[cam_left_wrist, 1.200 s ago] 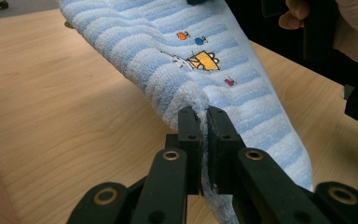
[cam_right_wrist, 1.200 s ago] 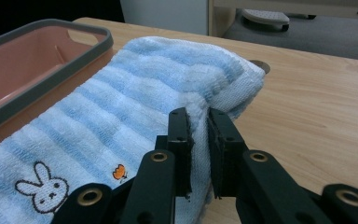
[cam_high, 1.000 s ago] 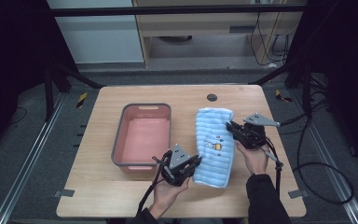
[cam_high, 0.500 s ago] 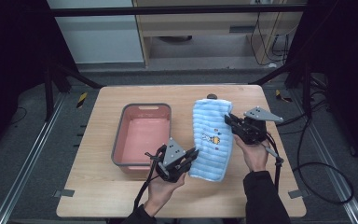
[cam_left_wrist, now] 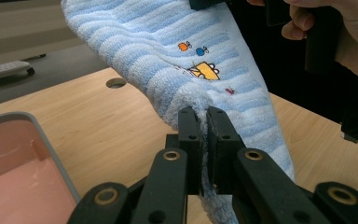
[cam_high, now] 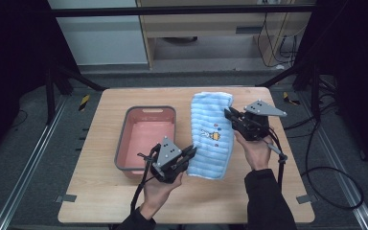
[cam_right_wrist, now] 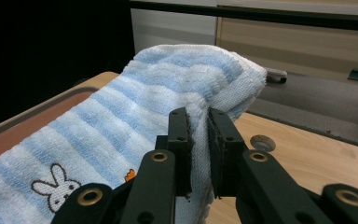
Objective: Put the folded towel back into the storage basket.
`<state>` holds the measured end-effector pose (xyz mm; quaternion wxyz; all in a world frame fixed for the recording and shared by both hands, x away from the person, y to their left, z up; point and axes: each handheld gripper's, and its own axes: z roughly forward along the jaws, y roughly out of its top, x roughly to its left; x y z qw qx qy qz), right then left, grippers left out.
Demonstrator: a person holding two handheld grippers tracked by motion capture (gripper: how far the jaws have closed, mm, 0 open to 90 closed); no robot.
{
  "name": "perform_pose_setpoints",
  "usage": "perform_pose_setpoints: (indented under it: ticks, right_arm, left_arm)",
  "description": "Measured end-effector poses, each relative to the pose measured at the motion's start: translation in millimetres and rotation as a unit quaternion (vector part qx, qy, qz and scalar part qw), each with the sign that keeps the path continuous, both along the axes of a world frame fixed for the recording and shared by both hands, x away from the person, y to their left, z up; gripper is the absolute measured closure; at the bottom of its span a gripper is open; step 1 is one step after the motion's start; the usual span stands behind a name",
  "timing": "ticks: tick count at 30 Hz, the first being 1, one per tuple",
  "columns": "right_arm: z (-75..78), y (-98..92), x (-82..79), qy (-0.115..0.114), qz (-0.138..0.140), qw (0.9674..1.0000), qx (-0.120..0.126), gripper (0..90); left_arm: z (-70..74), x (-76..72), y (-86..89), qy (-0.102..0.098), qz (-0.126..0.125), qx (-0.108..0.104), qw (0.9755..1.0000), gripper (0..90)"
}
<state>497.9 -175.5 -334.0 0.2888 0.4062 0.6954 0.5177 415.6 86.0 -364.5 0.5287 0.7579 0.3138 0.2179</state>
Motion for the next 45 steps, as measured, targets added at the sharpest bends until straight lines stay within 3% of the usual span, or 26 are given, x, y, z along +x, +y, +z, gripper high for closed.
perform_pose_setpoints:
  ticks: [28,45]
  right_arm:
    - [31.2,65.3,25.9,-0.024,0.036,0.9991,-0.005,80.5]
    - [31.6,120.9,44.6,-0.025,0.066,0.9974,-0.013,80.5]
  left_arm:
    - [24.8,8.0,53.9,-0.022,0.046,-0.022,0.9984,85.4]
    - [25.1,11.6,103.4,-0.022,0.089,-0.032,0.9953,85.4]
